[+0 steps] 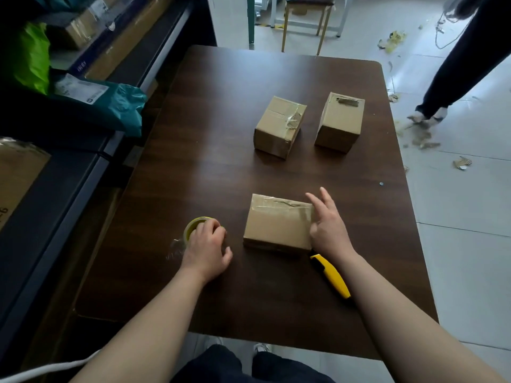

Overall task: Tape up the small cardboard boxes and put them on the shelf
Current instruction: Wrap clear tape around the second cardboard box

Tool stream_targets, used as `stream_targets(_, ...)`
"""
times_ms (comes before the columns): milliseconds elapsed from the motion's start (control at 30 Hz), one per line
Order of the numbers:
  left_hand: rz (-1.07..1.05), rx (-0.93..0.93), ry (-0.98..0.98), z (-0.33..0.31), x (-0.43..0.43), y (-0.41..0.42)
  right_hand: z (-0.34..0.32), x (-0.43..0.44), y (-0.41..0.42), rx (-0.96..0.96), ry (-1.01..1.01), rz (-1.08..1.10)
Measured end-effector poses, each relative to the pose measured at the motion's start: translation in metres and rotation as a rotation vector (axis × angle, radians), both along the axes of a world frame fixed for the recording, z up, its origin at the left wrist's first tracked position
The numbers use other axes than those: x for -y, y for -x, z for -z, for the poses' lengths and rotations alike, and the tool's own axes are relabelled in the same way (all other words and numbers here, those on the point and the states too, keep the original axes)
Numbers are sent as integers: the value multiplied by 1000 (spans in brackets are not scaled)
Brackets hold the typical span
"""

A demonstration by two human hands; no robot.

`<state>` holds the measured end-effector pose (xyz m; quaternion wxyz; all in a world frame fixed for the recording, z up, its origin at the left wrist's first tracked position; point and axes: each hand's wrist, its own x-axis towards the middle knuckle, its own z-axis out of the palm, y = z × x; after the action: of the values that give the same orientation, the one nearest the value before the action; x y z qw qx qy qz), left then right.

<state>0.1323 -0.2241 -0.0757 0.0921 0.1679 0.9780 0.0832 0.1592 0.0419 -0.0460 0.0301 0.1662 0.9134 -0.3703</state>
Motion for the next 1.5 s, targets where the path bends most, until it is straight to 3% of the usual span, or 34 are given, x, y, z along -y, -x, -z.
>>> stream_targets(67,-20,-117,-100,-7,-11,4,4,-4,-7,22,29,108)
stream_targets(167,60,-213,-246,-15,-41,13,13,-3,-17,-32,-101,59)
stream_targets(300,277,-68,-69,-19,-85,23,21,19,-7,-55,-296,-227)
stream_targets(400,319,41,70,-7,-91,32,27,27,4,56,-438,-352)
stream_targets(567,299,47,54,3,-83,29,42,15,-9,108,-500,-278)
stream_targets(767,177,116,74,0,-89,22,39,24,-16,199,-316,-73)
stream_targets(833,108,159,-64,-7,-97,22,33,28,-13,142,-168,-17)
stream_targets(933,-270,172,-464,-18,-119,33,24,27,5,1,133,286)
stream_targets(1033,-649,337,-494,-23,-134,51,24,22,25,83,377,555)
stream_targets(1167,-692,428,-392,-19,-134,63,36,26,24,121,515,601)
stream_targets(1367,-752,500,-809,-7,-107,61,35,30,24,131,575,678)
stream_targets(1500,-718,555,-784,-7,-91,60,33,40,15,214,539,721)
